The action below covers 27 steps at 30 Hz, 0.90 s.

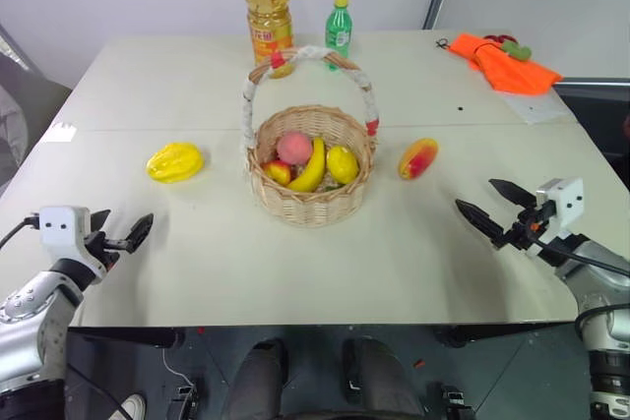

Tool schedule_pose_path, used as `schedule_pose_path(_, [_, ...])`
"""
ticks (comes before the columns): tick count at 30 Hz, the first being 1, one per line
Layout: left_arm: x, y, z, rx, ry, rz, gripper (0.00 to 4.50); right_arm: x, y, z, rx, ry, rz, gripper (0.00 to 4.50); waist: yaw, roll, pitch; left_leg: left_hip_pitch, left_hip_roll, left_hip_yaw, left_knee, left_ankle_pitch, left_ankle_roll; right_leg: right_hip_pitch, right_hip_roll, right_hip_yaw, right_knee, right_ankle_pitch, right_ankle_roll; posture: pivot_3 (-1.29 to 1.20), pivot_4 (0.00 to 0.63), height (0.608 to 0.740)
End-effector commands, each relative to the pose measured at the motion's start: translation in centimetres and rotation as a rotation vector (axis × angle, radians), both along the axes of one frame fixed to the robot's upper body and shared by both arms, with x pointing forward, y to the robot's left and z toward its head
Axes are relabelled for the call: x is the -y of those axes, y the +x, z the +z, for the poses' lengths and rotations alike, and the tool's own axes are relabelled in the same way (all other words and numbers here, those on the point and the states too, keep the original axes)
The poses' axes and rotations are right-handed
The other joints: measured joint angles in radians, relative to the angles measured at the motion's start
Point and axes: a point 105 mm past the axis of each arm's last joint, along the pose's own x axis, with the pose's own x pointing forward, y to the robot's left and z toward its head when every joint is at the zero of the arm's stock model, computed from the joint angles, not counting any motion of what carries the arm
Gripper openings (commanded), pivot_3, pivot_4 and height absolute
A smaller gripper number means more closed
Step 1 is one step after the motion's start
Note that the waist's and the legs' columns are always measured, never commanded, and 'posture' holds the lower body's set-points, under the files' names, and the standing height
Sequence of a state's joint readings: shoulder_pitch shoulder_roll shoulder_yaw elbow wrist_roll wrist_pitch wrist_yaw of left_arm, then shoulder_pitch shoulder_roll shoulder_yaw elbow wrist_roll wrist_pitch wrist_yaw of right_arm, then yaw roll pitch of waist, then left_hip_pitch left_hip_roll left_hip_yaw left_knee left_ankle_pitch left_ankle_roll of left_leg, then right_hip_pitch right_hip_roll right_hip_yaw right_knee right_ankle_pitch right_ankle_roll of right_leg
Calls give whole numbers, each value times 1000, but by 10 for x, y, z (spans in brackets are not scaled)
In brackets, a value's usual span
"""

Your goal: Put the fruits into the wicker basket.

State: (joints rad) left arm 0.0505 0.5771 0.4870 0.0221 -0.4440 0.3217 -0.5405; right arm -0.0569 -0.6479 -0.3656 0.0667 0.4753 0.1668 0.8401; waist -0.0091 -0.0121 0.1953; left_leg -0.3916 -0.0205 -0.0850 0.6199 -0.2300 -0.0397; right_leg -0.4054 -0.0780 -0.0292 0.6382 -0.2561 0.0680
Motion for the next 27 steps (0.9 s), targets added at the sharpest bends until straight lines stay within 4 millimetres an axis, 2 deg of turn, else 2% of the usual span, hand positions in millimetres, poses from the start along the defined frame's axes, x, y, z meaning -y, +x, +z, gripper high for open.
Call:
schedule_pose_path(1, [-3, 2, 14, 45, 39, 0, 4500, 3, -1, 8, 40, -2, -7, 4454, 0, 0, 0, 0, 0, 0, 0, 0, 0, 0, 0, 0, 0, 0, 0, 0, 150, 740])
schedule_pose_path(13, [-3, 3, 22, 66, 40, -4, 4500, 0, -2, 13, 42, -3, 16, 4454, 0, 0, 0, 0, 0, 0, 0, 0, 0, 0, 0, 0, 0, 0, 0, 0, 150, 740])
schedule_pose_path(20, [12, 12, 36, 79, 96, -99, 4500, -24, -18, 27, 11, 2, 156, 4454, 1, 0, 0, 0, 0, 0, 0, 0, 0, 0, 0, 0, 0, 0, 0, 0, 150, 740])
schedule_pose_path(27, [21, 34, 56, 79, 252, -197, 4500, -56, -40, 50, -29, -50, 322, 4454, 4, 0, 0, 0, 0, 0, 0, 0, 0, 0, 0, 0, 0, 0, 0, 0, 150, 740])
